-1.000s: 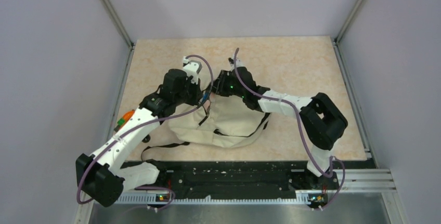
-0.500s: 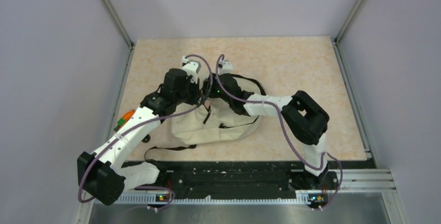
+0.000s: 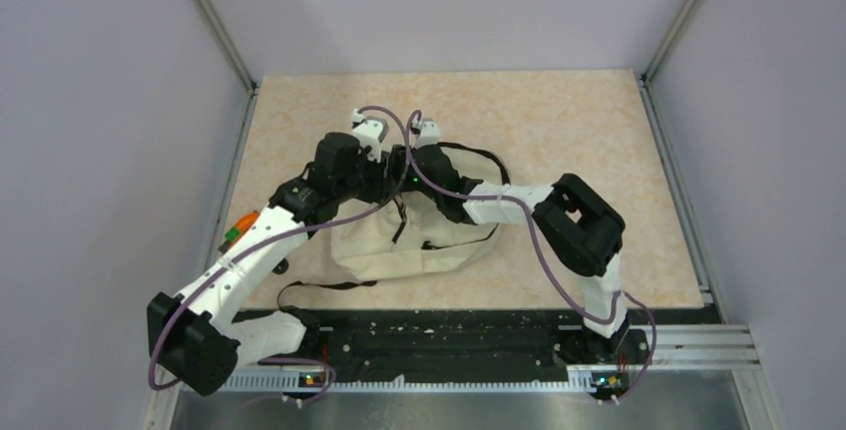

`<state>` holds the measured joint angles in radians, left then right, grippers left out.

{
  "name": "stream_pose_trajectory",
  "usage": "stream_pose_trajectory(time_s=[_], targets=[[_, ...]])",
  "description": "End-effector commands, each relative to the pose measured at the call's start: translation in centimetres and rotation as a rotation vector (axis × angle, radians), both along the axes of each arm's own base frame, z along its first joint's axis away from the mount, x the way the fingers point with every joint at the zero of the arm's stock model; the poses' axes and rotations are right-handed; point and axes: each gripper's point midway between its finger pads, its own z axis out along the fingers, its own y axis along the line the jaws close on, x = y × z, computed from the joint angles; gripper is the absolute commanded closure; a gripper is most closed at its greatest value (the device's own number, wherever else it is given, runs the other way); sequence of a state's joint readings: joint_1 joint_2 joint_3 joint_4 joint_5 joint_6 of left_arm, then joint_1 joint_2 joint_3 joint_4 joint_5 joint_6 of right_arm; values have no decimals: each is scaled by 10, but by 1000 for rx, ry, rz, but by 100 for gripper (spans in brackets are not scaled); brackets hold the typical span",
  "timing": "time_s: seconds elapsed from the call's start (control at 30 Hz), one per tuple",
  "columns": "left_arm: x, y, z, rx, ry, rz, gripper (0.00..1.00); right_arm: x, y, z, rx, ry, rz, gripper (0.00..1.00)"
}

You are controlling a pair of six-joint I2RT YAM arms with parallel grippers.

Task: Pack the student bag
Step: Place the stationery in the student bag.

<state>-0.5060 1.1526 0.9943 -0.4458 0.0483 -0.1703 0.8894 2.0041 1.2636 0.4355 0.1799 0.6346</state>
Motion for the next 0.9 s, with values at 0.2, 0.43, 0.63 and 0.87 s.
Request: stream_pose_trajectory(time_s=[0.2, 0.43, 0.63, 0.87], targets=[[-1, -8, 49, -71, -175, -62, 36, -12, -44, 66, -74, -153, -32, 28], [-8, -13, 73, -140, -217, -81, 23, -23, -83, 69, -150, -179, -93, 26], [-31, -20, 70, -250, -121, -90, 21, -48, -89, 68, -187, -162, 18, 26], [-65, -15, 32, -281, 44, -79, 22, -62, -65, 57, -211, -58, 158, 27]])
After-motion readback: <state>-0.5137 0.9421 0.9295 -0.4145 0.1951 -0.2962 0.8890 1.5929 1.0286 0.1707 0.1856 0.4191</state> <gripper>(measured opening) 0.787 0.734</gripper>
